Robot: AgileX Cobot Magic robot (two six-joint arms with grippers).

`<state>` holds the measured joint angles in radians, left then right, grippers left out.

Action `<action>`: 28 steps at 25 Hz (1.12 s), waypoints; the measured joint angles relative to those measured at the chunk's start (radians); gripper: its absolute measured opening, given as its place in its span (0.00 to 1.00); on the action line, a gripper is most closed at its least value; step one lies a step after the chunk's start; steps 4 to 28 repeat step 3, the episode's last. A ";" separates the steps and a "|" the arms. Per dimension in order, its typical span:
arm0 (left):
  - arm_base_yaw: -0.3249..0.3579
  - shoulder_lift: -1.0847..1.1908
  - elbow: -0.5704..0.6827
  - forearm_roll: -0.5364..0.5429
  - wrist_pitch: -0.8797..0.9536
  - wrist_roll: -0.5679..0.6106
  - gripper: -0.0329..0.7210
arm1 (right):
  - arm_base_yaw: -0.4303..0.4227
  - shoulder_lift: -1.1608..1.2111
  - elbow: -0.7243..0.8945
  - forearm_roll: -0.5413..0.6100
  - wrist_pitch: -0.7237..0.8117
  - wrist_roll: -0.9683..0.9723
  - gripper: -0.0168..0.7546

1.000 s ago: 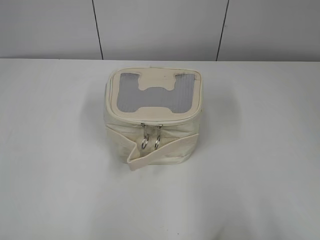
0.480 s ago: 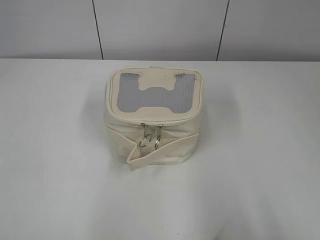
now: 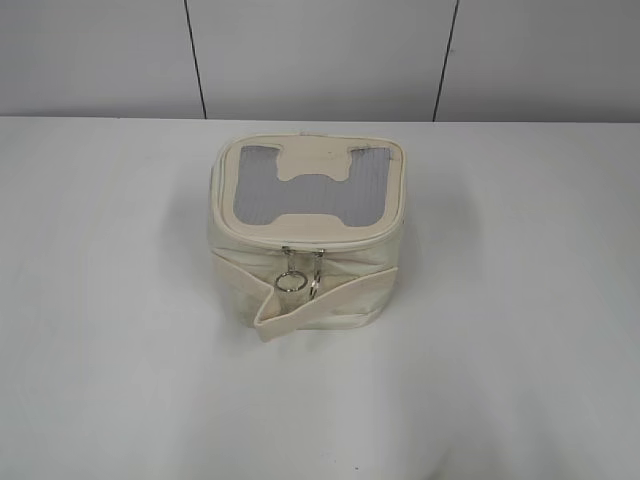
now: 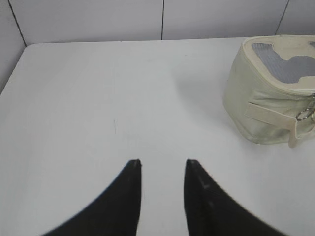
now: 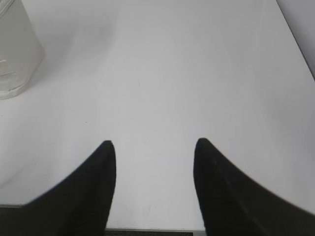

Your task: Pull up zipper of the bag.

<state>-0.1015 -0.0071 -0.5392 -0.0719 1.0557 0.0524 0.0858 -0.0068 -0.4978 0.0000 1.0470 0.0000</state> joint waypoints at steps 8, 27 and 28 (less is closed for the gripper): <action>0.000 0.000 0.000 0.000 0.000 0.000 0.36 | 0.000 0.000 0.000 0.000 0.000 0.000 0.55; 0.000 0.000 0.000 0.000 0.000 0.000 0.36 | 0.000 0.000 0.000 0.000 0.000 0.000 0.55; 0.000 0.000 0.000 0.000 0.000 0.000 0.36 | 0.000 0.000 0.000 0.000 0.000 0.000 0.55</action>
